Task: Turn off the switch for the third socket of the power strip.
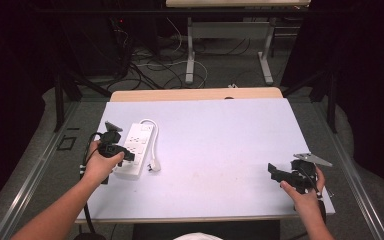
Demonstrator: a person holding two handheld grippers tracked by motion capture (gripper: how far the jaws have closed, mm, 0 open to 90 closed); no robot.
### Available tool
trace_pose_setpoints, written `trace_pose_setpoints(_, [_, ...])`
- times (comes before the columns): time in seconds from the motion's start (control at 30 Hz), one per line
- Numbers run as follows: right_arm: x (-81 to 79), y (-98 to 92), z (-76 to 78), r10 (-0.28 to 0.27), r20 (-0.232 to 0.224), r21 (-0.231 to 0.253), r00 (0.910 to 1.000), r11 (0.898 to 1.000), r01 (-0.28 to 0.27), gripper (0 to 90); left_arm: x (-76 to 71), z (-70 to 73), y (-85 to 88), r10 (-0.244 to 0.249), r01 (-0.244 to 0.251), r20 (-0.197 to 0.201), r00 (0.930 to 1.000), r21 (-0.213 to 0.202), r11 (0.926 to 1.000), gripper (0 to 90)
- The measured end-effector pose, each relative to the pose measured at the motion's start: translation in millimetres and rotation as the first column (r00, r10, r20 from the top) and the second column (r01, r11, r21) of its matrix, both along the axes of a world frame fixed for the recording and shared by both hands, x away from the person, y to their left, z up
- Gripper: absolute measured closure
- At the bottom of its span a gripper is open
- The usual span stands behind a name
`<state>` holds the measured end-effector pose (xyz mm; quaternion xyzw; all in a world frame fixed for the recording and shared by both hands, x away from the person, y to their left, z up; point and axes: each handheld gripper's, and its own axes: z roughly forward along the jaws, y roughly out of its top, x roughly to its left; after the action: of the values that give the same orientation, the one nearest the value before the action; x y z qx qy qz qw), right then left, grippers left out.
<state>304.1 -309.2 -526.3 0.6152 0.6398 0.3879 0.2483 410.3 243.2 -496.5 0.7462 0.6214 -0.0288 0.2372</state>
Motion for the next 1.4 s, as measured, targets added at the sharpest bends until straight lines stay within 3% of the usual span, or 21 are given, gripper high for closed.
trace_pose_setpoints(1.4, [0.4, -0.4, -0.7, 0.01, -0.001, -0.008, 0.9999, 1.0, -0.01, 7.9, -1.1, -11.1, -11.0, -0.006, 0.007, -0.036, 0.9993, 0.02, 0.9998, 88.8])
